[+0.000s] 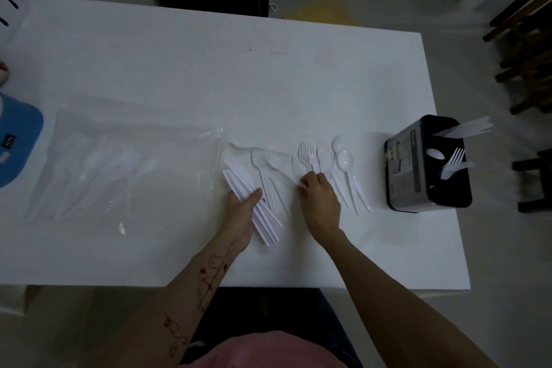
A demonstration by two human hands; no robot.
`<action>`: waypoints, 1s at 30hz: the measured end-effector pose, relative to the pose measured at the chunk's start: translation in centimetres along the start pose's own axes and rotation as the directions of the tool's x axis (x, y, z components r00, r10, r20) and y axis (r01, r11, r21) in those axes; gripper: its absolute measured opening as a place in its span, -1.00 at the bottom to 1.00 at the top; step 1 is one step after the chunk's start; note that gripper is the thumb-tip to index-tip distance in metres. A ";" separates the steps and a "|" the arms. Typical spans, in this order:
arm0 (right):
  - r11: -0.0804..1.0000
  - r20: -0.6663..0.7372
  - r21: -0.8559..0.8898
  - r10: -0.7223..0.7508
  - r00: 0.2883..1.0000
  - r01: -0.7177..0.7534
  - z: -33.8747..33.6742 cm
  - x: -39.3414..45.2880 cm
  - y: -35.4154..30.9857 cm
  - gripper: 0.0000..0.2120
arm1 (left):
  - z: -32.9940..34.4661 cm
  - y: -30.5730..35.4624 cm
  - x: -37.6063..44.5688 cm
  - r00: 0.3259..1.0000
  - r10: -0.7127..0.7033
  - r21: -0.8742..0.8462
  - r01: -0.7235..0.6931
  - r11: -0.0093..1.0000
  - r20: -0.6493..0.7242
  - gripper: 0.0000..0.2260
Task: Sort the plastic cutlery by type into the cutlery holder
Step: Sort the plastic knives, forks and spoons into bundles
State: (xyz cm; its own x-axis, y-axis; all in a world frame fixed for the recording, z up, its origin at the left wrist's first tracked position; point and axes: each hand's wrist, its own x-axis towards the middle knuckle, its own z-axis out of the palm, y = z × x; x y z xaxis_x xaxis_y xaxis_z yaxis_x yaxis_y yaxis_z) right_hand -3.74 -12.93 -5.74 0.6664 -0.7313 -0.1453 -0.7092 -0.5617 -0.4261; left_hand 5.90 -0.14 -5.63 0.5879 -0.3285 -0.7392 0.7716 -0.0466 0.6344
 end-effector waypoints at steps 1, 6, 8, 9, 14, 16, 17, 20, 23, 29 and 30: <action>0.998 -0.019 0.035 0.053 0.998 -0.052 -0.3 -0.2 0.5 -0.89 | 0.1 0.0 0.0 1.000 -0.002 0.009 0.002 1.000 0.003 -0.63; 0.944 -0.035 0.173 0.289 0.957 -0.279 -1.7 -0.5 2.3 -0.84 | 0.9 -0.2 -0.1 0.999 -0.014 0.027 0.013 1.000 0.029 -0.63; 0.948 -0.048 0.181 0.273 0.961 -0.260 -1.8 -0.7 2.2 -0.79 | 1.2 -0.2 0.0 0.999 -0.017 0.034 0.016 0.999 0.039 -0.65; 0.956 -0.053 0.173 0.252 0.966 -0.239 -1.8 -0.8 2.0 -0.77 | 1.3 -0.2 0.0 0.999 -0.018 0.041 0.016 0.999 0.043 -0.65; 0.984 0.034 0.007 0.180 0.983 -0.181 -1.0 -1.3 1.5 -0.77 | 1.5 -0.1 0.3 0.999 -0.008 0.075 0.006 0.997 0.033 -0.66; 0.975 0.045 0.012 0.221 0.974 -0.221 -1.1 -1.2 1.4 -0.82 | 1.6 -0.1 0.4 0.999 -0.008 0.078 0.006 0.997 0.032 -0.67; 0.974 0.046 0.011 0.225 0.973 -0.226 -1.2 -1.1 1.4 -0.84 | 1.6 0.0 0.4 0.999 -0.010 0.078 0.007 0.997 0.033 -0.67; 0.983 0.026 -0.001 0.185 0.982 -0.185 -1.4 -0.9 1.7 -0.89 | 1.9 0.1 0.4 0.999 -0.023 0.063 0.021 0.998 0.038 -0.71; 0.994 0.005 0.061 0.094 0.996 -0.094 -1.4 -1.0 2.2 -0.89 | 2.3 0.2 0.2 0.998 -0.032 0.070 0.028 0.997 0.051 -0.76; 0.864 0.154 0.475 0.105 0.982 -0.167 -1.7 -0.8 2.0 -0.91 | 3.0 0.3 0.2 0.997 -0.033 0.084 0.027 0.996 0.075 -0.83; 0.833 0.179 0.523 0.099 0.979 -0.180 -1.8 -0.8 1.9 -0.91 | 3.0 0.4 0.2 0.996 -0.026 0.081 0.018 0.997 0.087 -0.85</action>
State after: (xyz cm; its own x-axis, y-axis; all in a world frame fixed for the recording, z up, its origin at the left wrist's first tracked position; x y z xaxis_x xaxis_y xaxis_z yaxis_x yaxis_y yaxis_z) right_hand -6.05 -14.07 -4.84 0.6234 -0.7021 -0.3441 -0.5902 -0.1338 -0.7961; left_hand 5.57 -3.08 -4.82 0.5447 -0.4079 -0.7328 0.7600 -0.1293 0.6369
